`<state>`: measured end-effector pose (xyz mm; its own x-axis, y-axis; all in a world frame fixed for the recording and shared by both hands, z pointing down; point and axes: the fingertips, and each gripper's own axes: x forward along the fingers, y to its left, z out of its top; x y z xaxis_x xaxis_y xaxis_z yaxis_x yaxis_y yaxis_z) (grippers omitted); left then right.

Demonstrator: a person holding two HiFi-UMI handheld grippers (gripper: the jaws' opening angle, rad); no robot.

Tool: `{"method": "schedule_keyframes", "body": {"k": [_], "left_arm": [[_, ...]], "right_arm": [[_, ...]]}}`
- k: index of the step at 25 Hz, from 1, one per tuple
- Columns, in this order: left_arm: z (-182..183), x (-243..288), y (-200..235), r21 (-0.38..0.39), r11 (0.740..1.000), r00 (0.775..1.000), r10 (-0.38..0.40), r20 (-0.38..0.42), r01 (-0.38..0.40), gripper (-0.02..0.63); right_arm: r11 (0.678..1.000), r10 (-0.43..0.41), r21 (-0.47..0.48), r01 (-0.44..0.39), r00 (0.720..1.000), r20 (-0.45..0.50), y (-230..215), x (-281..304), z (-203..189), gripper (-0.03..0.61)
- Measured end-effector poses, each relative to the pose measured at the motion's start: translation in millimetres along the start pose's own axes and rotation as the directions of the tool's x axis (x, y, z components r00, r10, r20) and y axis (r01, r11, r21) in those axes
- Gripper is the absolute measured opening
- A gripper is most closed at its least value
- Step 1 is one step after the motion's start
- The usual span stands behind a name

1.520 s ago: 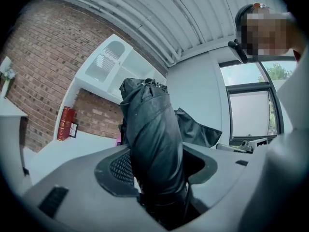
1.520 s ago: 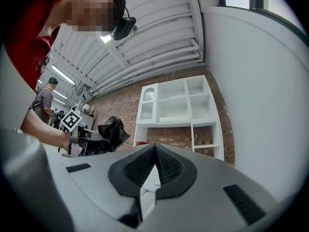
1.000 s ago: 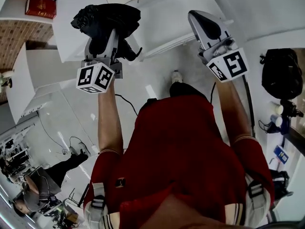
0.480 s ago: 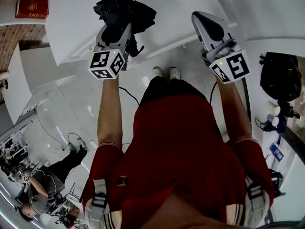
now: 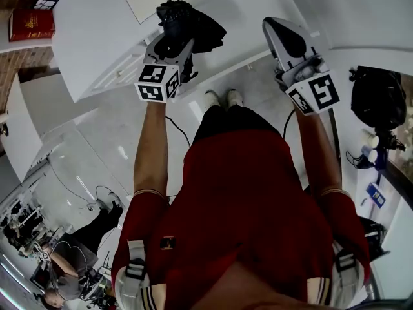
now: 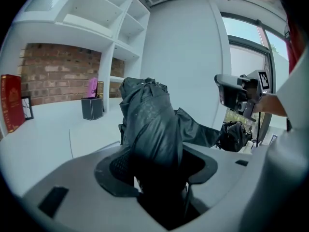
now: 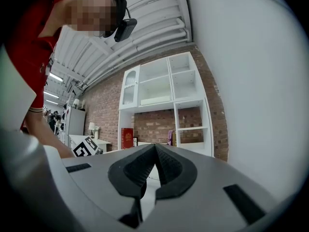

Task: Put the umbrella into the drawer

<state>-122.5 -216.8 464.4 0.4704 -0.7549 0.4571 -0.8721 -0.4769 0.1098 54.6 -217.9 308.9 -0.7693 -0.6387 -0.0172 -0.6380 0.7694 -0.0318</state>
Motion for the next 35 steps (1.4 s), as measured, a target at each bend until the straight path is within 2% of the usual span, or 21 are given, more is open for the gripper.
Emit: {"method": "schedule_keyframes", "body": {"k": [9, 14, 25, 31, 35], "left_arm": [[-30.7, 38.1, -4.3, 0.027, 0.994, 0.986, -0.106, -0.132, 0.111, 0.252], [-47.8, 53.3, -7.8, -0.001, 0.988, 0.969, -0.149, -0.198, 0.152, 0.252], [-81.5, 78.3, -5.0, -0.034, 0.981, 0.922, -0.192, -0.335, 0.192, 0.252], [-96.6, 90.3, 0.6, -0.081, 0.976, 0.898, -0.216, -0.383, 0.2, 0.252], [-109.3, 97.8, 3.5, -0.119, 0.973, 0.873, -0.232, -0.428, 0.2, 0.252]], "right_arm": [[0.999, -0.038, 0.013, 0.039, 0.998, -0.044, -8.6, 5.1, -17.1, -0.002], [0.998, -0.052, 0.021, 0.053, 0.996, -0.072, -14.4, 7.4, -27.6, -0.002], [0.996, -0.072, 0.051, 0.077, 0.993, -0.092, -23.1, 19.7, -38.7, -0.002], [0.995, -0.08, 0.056, 0.086, 0.991, -0.11, -28.0, 25.3, -46.2, -0.002], [0.995, -0.083, 0.053, 0.09, 0.988, -0.127, -32.7, 28.3, -53.6, -0.002]]}}
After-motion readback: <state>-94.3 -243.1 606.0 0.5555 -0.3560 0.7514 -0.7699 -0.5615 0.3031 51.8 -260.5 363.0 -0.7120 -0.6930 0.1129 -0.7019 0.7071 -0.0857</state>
